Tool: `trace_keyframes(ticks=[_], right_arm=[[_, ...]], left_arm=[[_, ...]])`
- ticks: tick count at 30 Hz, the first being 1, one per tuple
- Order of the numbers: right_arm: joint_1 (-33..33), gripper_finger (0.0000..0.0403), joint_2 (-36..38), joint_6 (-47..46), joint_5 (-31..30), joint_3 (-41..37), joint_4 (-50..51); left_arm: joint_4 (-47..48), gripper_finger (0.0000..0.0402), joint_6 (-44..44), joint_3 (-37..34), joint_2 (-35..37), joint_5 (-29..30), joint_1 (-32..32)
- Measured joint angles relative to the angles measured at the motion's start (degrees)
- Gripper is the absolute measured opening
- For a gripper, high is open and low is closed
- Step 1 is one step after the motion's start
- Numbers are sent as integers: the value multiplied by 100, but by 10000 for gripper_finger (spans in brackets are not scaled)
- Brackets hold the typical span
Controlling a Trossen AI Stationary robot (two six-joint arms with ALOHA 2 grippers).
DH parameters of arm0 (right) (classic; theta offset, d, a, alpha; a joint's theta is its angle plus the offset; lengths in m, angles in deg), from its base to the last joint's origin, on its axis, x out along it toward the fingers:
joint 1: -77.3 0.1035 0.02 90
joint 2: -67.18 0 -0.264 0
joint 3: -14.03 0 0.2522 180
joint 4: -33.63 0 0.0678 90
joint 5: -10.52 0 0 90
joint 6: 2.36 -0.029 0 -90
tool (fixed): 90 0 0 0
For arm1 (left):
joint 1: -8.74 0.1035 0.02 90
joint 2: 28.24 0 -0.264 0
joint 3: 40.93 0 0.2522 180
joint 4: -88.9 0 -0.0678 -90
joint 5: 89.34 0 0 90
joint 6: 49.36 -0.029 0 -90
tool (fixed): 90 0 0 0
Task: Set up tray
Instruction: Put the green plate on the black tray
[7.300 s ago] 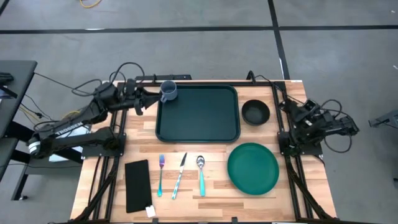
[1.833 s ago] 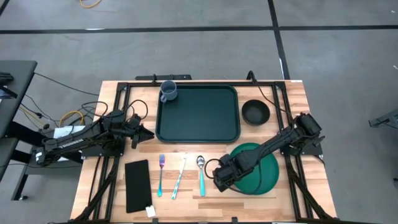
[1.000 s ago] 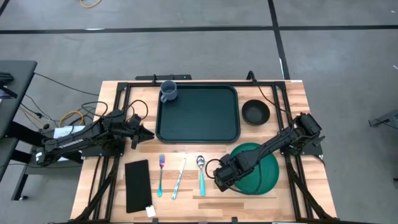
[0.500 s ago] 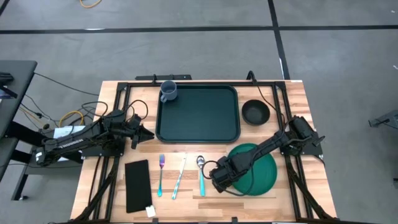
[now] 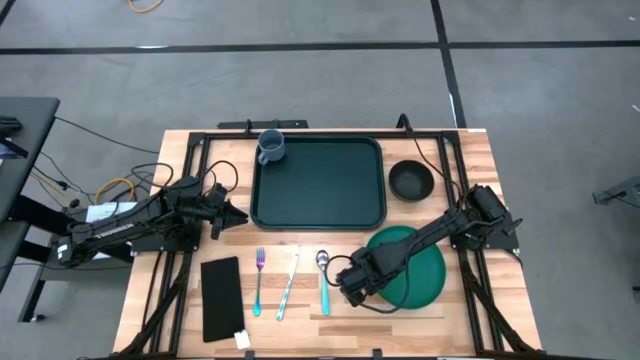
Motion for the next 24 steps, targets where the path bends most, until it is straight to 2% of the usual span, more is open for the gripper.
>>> trace_keyframes(ticks=[9,24], right_arm=[[-88,2,11,97,-348,875,870],[-603,1,13,1885,-920,1681,1627]], left_arm=[[-1,100,-7,0,1,23,0],[0,100,-37,0,0,30,0]])
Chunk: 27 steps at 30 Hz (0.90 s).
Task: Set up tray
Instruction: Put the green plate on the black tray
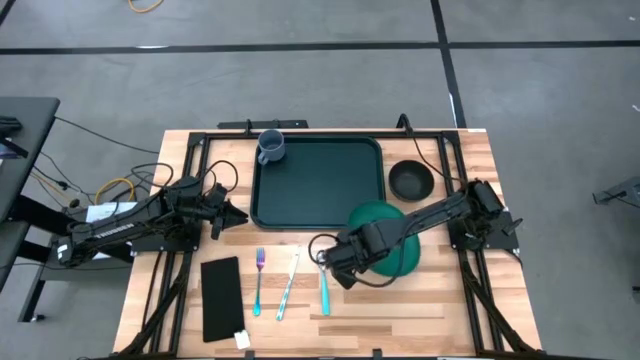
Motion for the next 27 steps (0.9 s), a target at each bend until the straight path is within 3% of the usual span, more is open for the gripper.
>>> trace_keyframes(ticks=[18,27], right_arm=[[-685,0,2,3599,-70,120,-259],[-1255,0,-41,4589,93,43,-588]], left_arm=[[4,100,8,0,1,215,0],[22,100,156,2,0,407,0]])
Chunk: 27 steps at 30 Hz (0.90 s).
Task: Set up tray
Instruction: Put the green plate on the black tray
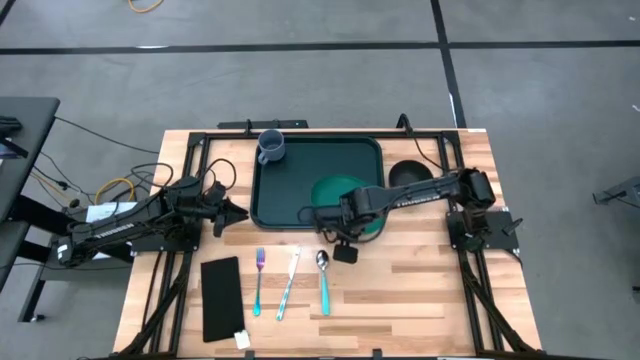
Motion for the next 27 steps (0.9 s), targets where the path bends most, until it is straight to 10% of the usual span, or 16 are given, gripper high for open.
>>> trace_keyframes(ticks=[27], right_arm=[[-794,0,-7,-145,278,-1281,-1570]], left_arm=[[19,100,8,2,0,200,2]])
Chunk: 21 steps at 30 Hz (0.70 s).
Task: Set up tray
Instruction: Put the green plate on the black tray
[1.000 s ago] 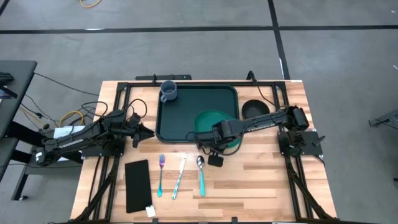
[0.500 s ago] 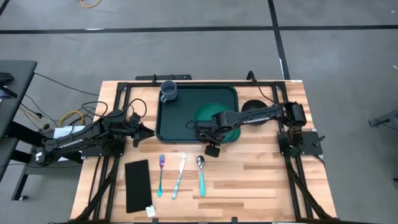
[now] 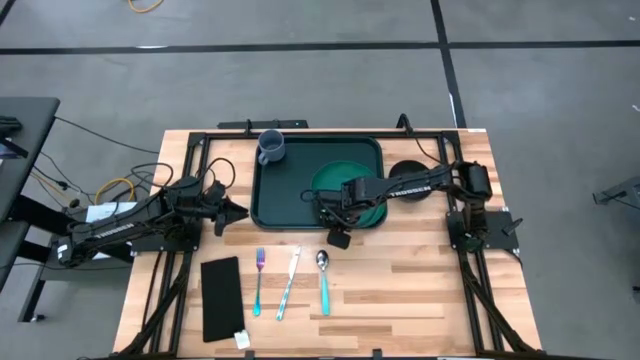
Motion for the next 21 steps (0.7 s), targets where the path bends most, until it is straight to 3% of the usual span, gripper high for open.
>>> trace_keyframes(ticks=[11,21], right_arm=[[-318,4,-2,-3,15,-174,-182],[-334,62,-17,-4,120,-184,-317]], left_arm=[[2,100,0,0,0,44,-2],[2,100,-1,0,0,44,-2]])
